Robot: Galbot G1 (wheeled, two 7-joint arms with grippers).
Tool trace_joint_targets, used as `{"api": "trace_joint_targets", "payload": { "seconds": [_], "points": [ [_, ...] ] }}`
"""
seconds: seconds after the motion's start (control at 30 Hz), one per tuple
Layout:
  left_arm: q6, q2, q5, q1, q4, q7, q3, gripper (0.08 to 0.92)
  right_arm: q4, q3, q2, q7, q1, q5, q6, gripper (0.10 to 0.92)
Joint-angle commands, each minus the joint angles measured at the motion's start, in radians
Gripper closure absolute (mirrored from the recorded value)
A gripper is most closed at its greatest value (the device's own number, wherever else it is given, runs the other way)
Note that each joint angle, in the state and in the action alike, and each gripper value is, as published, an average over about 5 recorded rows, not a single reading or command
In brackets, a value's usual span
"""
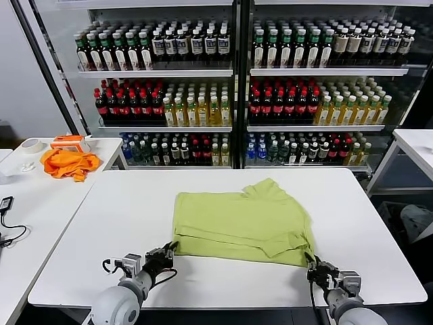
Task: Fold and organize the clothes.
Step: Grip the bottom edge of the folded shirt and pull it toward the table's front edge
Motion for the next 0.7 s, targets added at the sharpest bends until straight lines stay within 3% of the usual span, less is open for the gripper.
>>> {"api": "trace_joint_targets", "payload": {
  "seconds": [0.03, 0.43, 0.7],
  "points": [
    [0.005, 0.006, 0.045, 0.057, -0.054, 0.038, -0.012, 0.895, 0.056, 0.003, 0.002, -0.002, -0.041, -0.009, -0.002, 0.900],
    [-0.048, 0.068, 0.088, 0.267, -0.187, 0.044, -0.126, 0.916, 0.177, 0.076, -0.006, -0.015, -0.227, -0.042, 0.009, 0.900],
    [-0.069, 0.061, 0.104, 0.323, -0.202, 0.057, -0.150, 0.916, 0.177, 0.064, 0.003, -0.032, -0.293, -0.085, 0.033, 0.900]
  ]
}}
